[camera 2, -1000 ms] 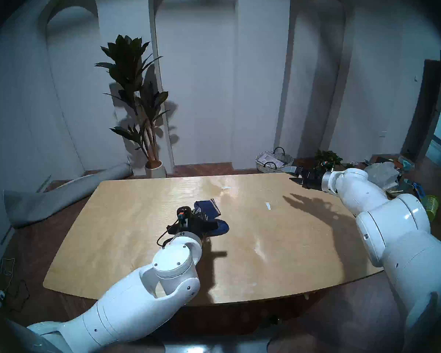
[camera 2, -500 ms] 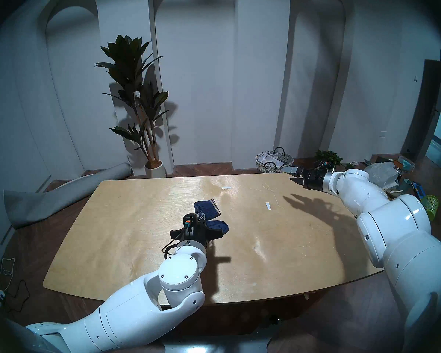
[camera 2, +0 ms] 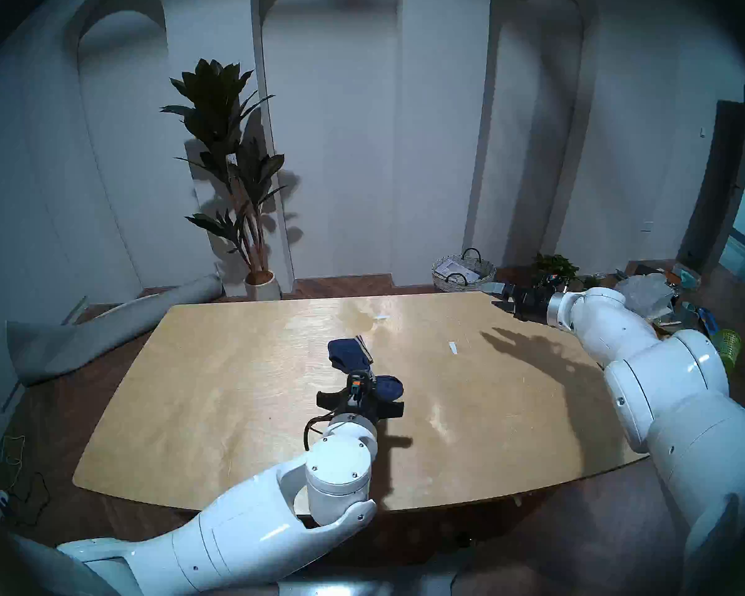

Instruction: Fold socks in half once and place them neatly on the table

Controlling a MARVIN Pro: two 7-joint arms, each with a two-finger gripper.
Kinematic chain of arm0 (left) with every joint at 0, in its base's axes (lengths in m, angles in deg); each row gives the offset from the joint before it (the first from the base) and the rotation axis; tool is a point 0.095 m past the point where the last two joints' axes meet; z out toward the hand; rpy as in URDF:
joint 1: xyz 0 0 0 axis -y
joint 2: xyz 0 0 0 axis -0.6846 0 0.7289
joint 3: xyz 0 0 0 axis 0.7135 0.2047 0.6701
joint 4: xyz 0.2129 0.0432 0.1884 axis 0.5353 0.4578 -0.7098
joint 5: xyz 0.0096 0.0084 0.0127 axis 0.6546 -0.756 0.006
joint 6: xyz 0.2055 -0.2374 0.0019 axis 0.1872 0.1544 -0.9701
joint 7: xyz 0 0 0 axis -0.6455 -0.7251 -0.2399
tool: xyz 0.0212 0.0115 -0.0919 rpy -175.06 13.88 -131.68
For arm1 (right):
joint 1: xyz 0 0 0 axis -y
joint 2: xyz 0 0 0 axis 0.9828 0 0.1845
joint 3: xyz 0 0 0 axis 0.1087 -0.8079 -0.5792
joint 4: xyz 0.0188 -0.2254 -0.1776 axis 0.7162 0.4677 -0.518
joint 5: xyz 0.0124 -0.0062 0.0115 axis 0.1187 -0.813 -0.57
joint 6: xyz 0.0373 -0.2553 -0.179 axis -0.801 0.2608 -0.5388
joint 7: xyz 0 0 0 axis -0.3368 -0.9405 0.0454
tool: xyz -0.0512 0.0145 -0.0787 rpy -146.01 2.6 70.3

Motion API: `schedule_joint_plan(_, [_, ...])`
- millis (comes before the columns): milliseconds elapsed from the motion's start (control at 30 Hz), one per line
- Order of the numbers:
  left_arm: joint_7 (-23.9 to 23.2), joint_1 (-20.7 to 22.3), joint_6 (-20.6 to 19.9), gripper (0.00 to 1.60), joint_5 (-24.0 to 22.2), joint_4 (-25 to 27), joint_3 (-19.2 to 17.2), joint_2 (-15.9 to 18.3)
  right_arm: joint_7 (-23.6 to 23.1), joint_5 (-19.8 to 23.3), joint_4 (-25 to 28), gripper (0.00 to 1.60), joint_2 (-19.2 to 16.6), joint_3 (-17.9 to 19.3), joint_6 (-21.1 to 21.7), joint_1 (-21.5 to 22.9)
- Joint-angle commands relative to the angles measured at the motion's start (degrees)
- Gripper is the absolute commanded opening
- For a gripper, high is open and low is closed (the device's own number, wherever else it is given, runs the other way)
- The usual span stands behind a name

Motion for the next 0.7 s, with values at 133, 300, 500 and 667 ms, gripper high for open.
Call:
schedule_joint_plan(133, [2.20,2.52,-1.12,0.00,1.57,1.56,-0.94,-1.74,0.61,0.41,-0.56,1.60,0.01,0.73,-0.68,0.94])
schedule_joint_plan(300, [4.68,0.53,-2.81,0.00,0.31,5.73,-4.21,2.36,0.95,0.33,-0.80,1.60,0.47,0.92,-0.97,0.79])
schedule_joint_plan(500, [5.35,-1.85,-3.51,0.00,-1.23,8.40,-6.35,5.25,0.49,0.00,-0.76,1.60,0.96,0.58,-0.87,0.20])
schedule_joint_plan(667, [5.15,-2.82,-3.25,0.00,-1.60,9.28,-6.34,6.42,-2.58,-0.48,0.10,1.60,1.40,-0.08,1.10,-0.37])
